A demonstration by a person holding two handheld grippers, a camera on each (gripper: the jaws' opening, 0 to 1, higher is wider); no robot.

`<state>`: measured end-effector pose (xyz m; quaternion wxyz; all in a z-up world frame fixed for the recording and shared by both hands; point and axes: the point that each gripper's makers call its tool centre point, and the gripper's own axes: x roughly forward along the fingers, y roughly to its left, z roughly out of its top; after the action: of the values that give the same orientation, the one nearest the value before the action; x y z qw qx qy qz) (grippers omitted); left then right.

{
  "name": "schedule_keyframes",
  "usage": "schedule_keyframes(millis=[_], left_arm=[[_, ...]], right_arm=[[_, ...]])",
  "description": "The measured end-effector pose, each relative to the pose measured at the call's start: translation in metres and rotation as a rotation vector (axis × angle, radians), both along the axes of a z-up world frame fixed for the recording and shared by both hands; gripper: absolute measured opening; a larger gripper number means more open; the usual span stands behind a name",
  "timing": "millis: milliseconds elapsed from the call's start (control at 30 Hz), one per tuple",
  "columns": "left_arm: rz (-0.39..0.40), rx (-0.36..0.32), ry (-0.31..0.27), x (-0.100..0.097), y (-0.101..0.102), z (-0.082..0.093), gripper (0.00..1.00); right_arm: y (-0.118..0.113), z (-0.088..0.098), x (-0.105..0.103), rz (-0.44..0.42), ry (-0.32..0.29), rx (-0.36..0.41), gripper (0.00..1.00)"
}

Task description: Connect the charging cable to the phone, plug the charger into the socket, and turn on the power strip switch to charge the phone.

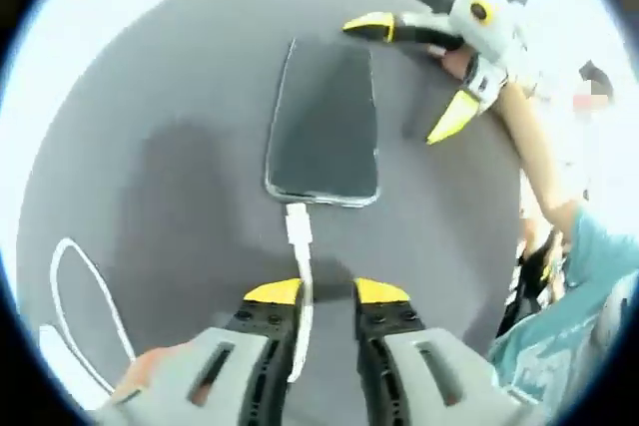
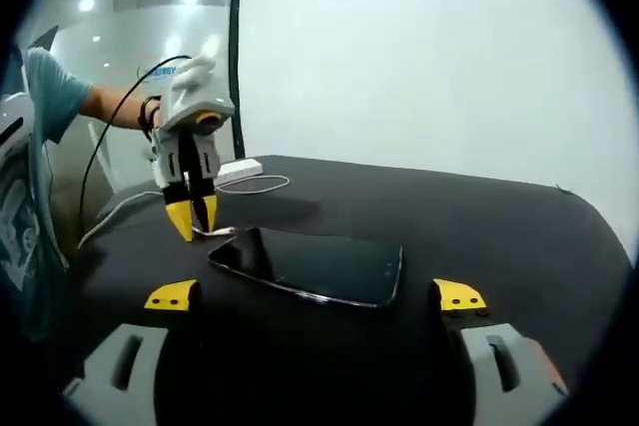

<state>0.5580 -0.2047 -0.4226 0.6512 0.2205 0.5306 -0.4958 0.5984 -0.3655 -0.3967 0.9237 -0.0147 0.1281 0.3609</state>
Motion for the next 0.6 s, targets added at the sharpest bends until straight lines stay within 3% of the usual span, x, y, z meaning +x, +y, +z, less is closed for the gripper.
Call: schedule_keyframes(millis=[67, 100, 167, 233, 300, 367, 467, 600], left_arm=[[-0.001, 0.006, -0.013, 0.000, 0.003, 0.002, 0.26], [-0.004, 0.018, -0.048, 0.005, 0.005, 0.000, 0.25], [-0.003, 0.031, -0.065, 0.007, 0.006, -0.001, 0.23], [0.040, 0.018, -0.063, 0.013, 0.003, 0.000, 0.23], [0.076, -0.001, -0.117, 0.025, -0.001, 0.004, 0.23], [0.085, 0.019, -0.099, 0.028, 0.003, 0.004, 0.23], [0.101, 0.031, -0.132, 0.040, 0.008, 0.003, 0.23], [0.180, 0.024, -0.128, 0.055, 0.012, 0.000, 0.22]], right_arm=[[0.000, 0.000, 0.000, -0.001, 0.000, 0.000, 0.89], [0.000, 0.000, 0.000, -0.001, -0.001, 0.000, 0.89], [0.000, 0.000, 0.001, -0.003, -0.001, 0.001, 0.88], [0.000, 0.000, 0.001, -0.005, -0.001, 0.001, 0.88], [0.000, 0.000, 0.000, -0.005, -0.001, -0.001, 0.88], [0.000, 0.000, 0.000, -0.006, -0.003, -0.001, 0.88], [-0.001, 0.002, 0.000, -0.007, -0.007, 0.007, 0.87], [-0.001, 0.001, -0.001, -0.006, -0.009, 0.004, 0.87]])
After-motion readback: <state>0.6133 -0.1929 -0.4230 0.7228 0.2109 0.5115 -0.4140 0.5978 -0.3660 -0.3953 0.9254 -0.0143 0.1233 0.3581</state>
